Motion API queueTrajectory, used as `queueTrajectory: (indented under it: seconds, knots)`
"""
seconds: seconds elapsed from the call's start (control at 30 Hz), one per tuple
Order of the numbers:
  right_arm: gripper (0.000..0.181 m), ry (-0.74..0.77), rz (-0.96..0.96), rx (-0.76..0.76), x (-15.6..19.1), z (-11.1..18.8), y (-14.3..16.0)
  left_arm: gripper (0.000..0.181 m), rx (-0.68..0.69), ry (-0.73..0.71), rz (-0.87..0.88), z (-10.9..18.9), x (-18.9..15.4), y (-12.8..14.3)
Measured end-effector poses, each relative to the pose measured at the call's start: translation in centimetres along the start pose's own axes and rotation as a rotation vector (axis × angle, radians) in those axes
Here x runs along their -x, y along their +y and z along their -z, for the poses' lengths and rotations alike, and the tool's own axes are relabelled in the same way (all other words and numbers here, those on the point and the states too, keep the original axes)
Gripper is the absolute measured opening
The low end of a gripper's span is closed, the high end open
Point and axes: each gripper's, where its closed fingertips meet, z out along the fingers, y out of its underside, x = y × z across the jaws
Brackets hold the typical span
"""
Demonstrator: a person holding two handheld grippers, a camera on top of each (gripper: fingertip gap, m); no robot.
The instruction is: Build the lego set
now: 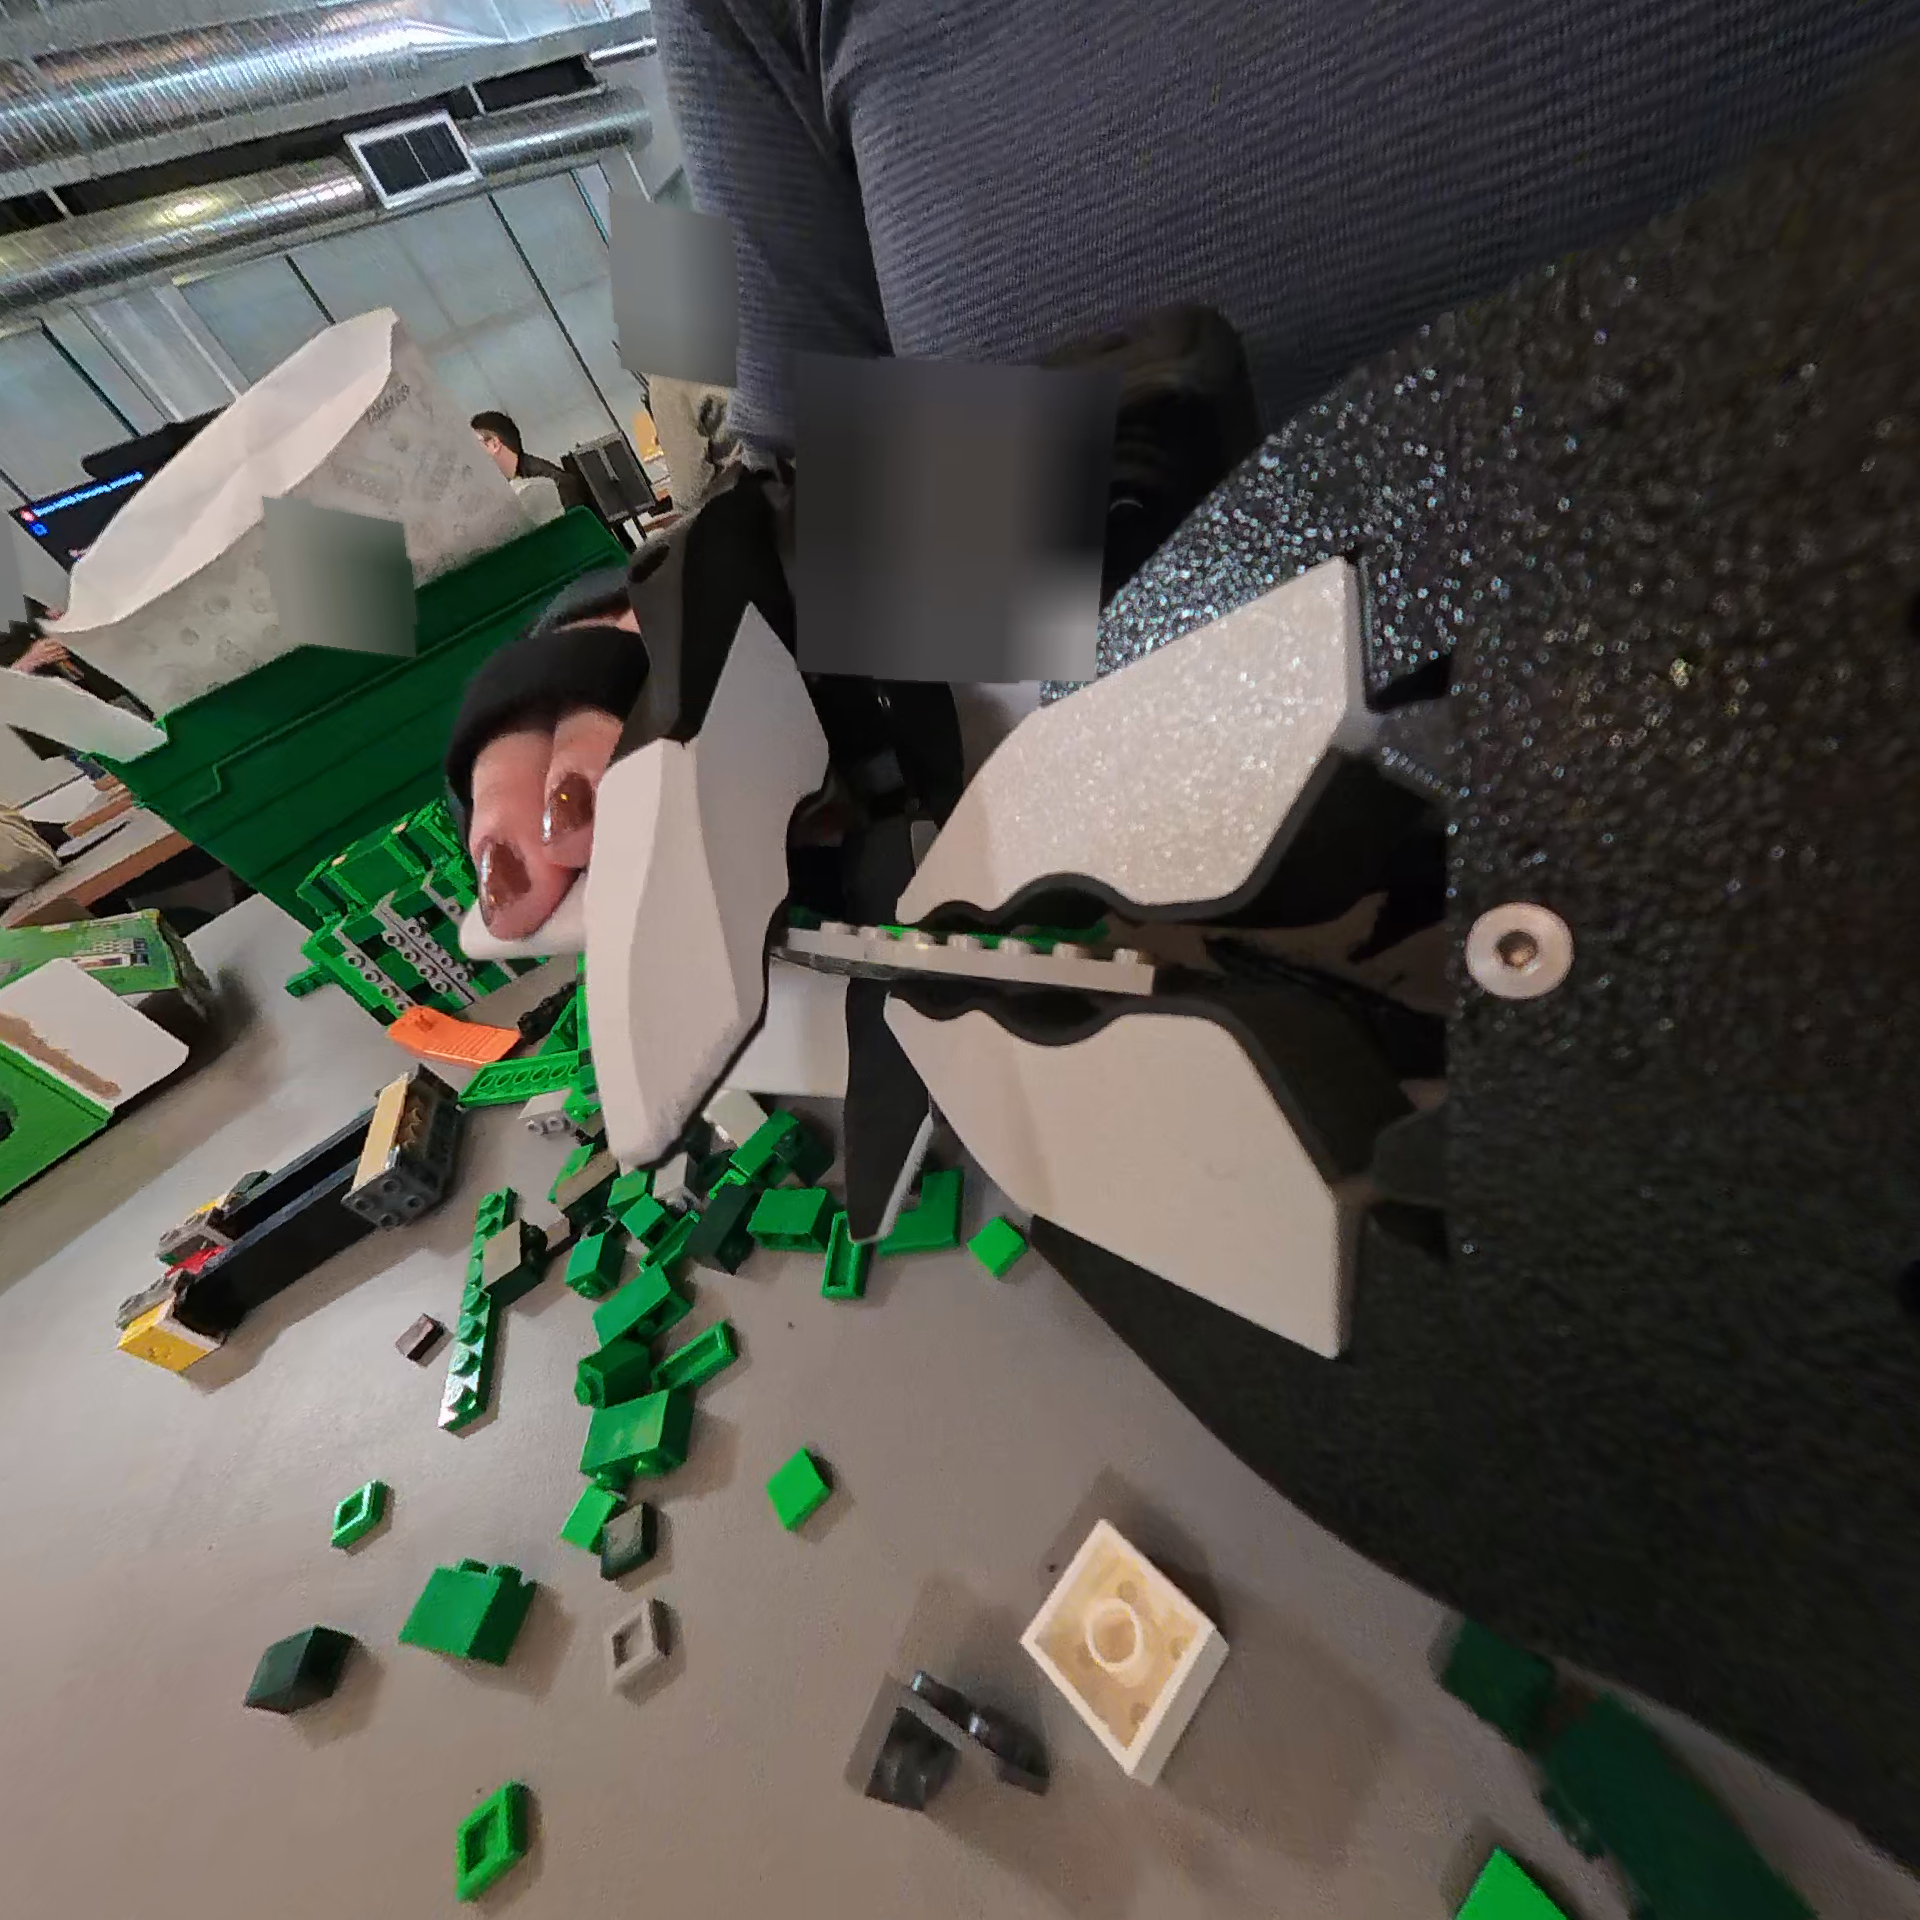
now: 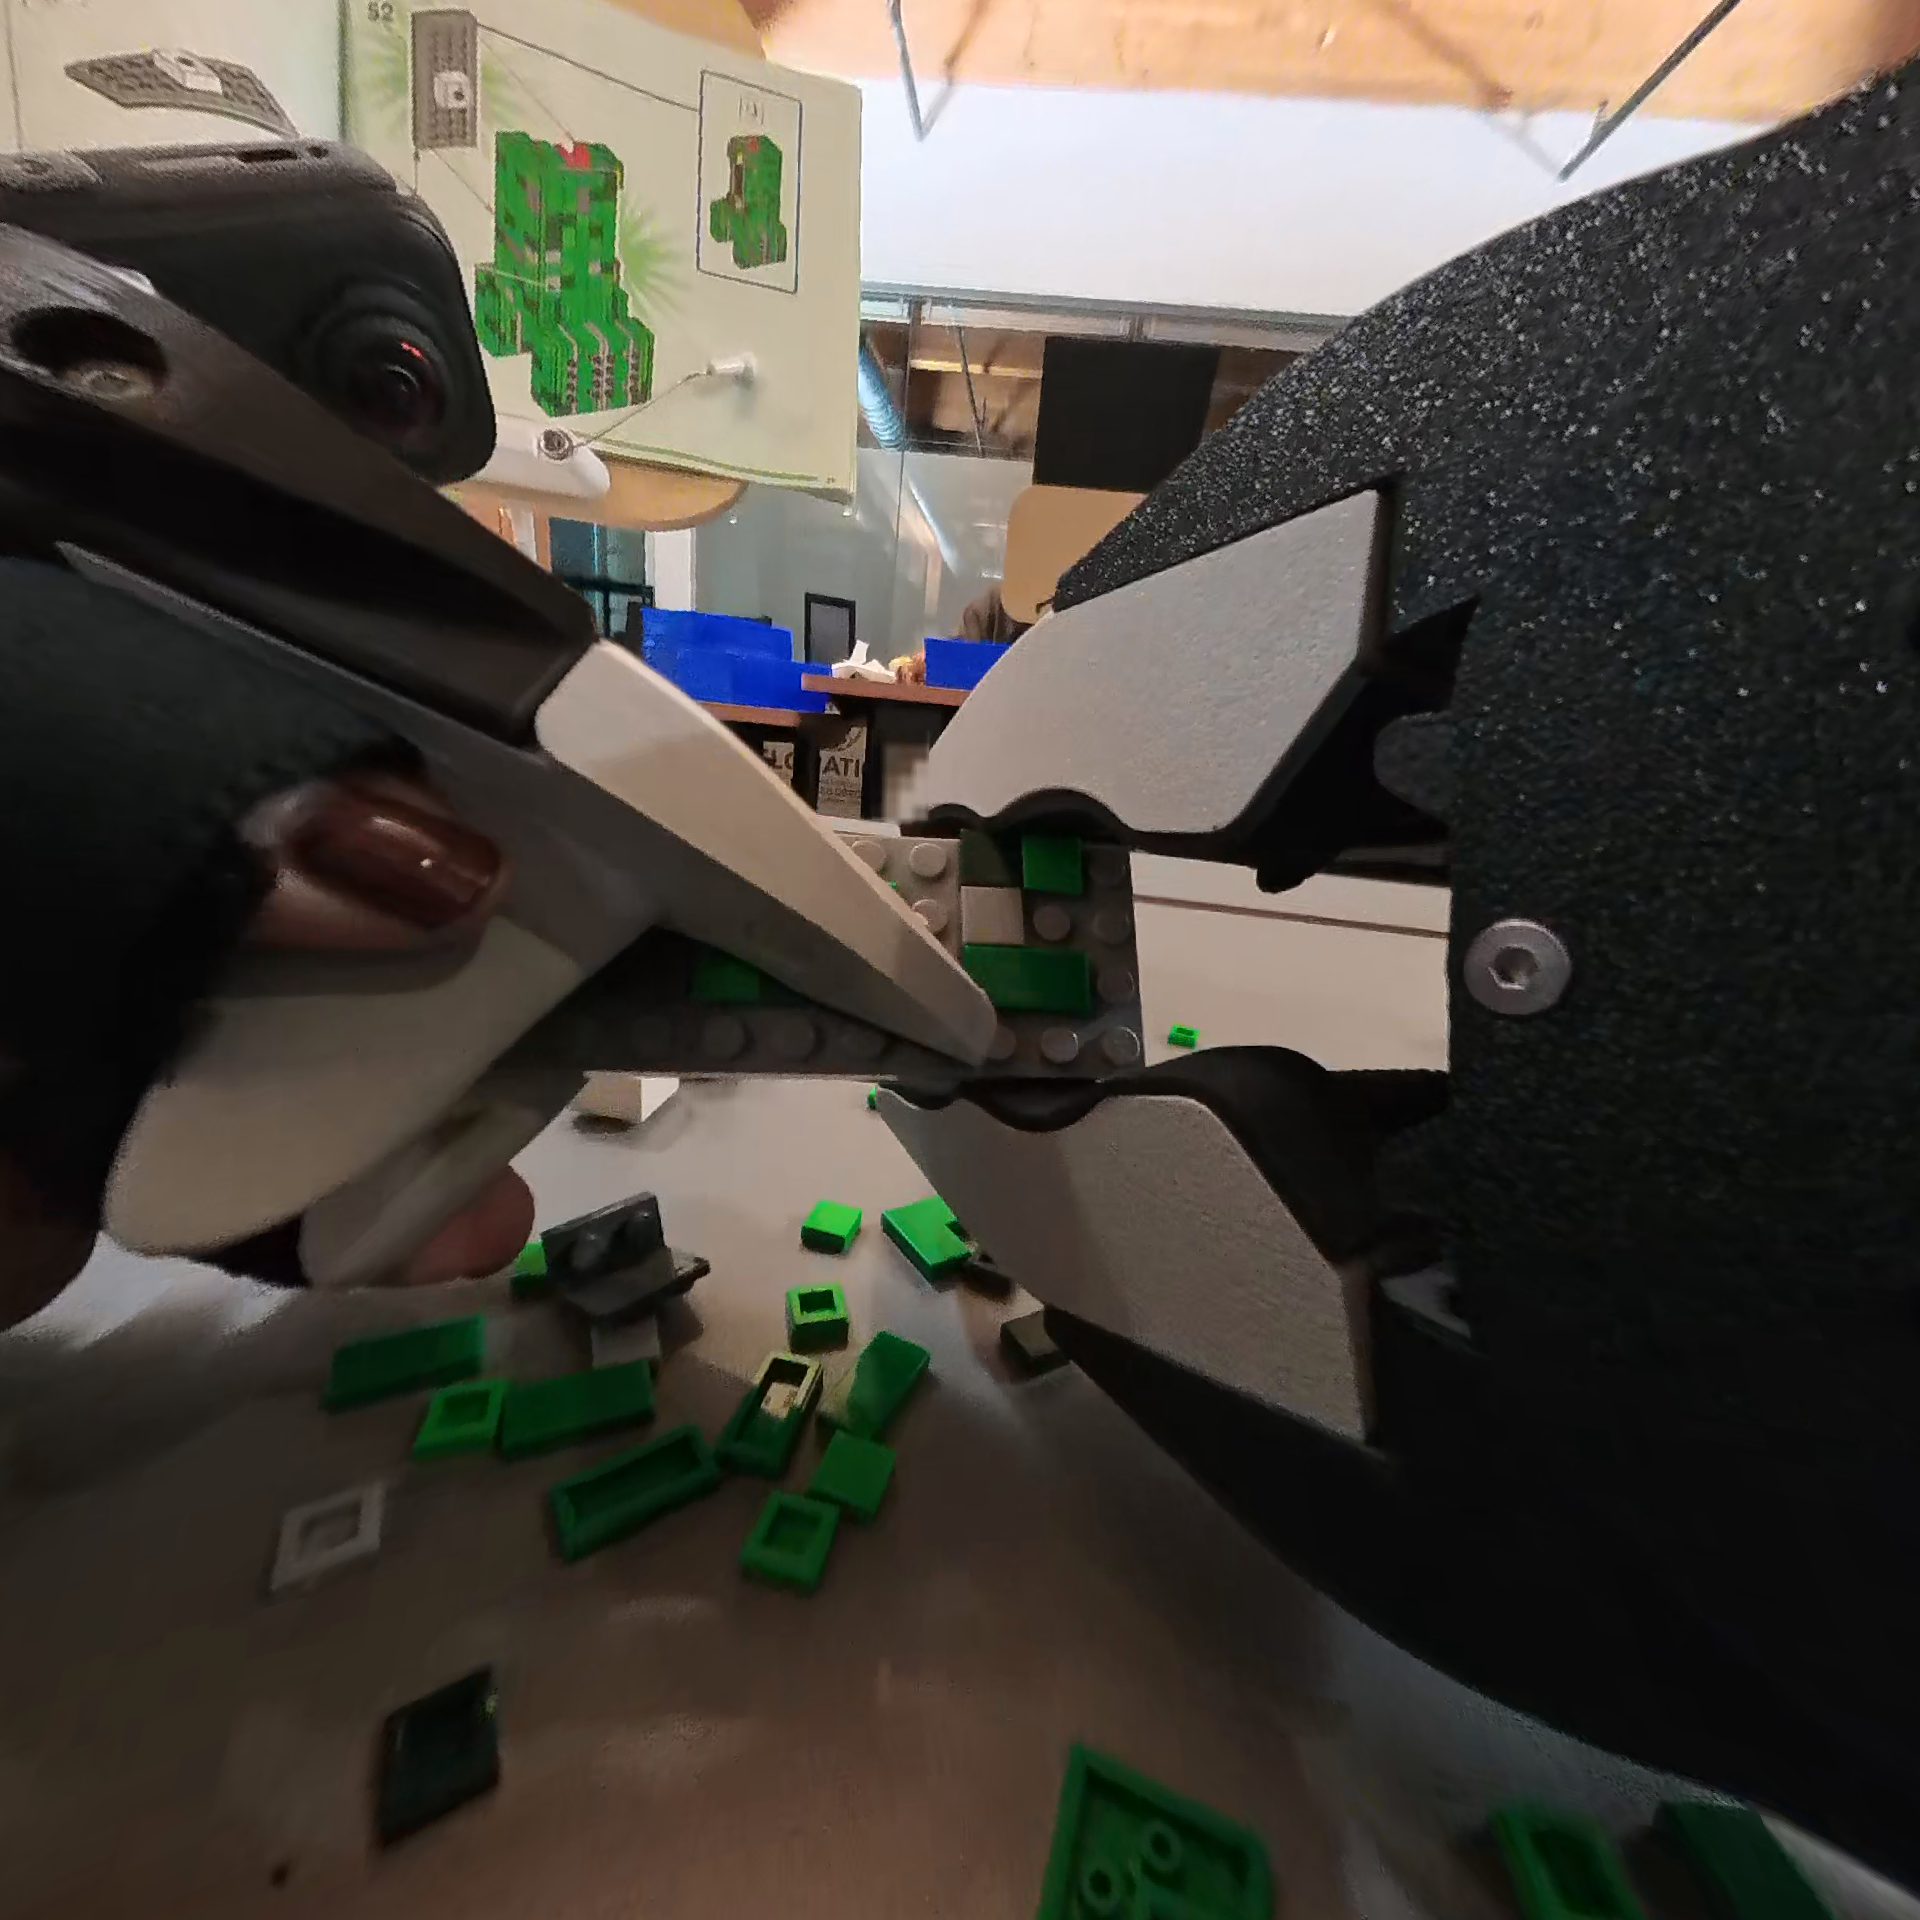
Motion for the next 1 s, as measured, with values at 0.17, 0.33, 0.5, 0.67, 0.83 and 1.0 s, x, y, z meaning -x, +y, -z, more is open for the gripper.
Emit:
queueTrajectory:
  seconds: [0.17,0.33,0.5,0.67,0.83,1.0]
  knots:
    - [0.030,0.113,0.099,0.016,-0.9,-0.2,0.2,0.006,-0.020,0.032,0.067,0.0,-0.1,-0.2]
    - [0.027,0.103,0.040,-0.018,-0.6,-0.3,0.2,0.006,-0.035,0.058,0.106,0.0,0.0,-0.3]
    - [0.040,-0.055,-0.130,-0.025,0.7,-0.4,0.5,0.006,-0.003,-0.022,0.037,-0.4,0.4,0.2]
    - [0.038,-0.179,-0.166,-0.038,1.9,-0.2,0.4,0.006,0.030,-0.061,-0.015,-0.7,0.3,0.7]
    - [0.039,-0.179,-0.149,-0.030,1.8,-0.1,0.3,0.006,0.032,-0.057,-0.016,-0.8,0.3,0.7]
    - [0.047,-0.186,-0.119,-0.038,1.6,0.1,0.2,0.006,0.031,-0.054,-0.015,-0.7,0.3,0.7]
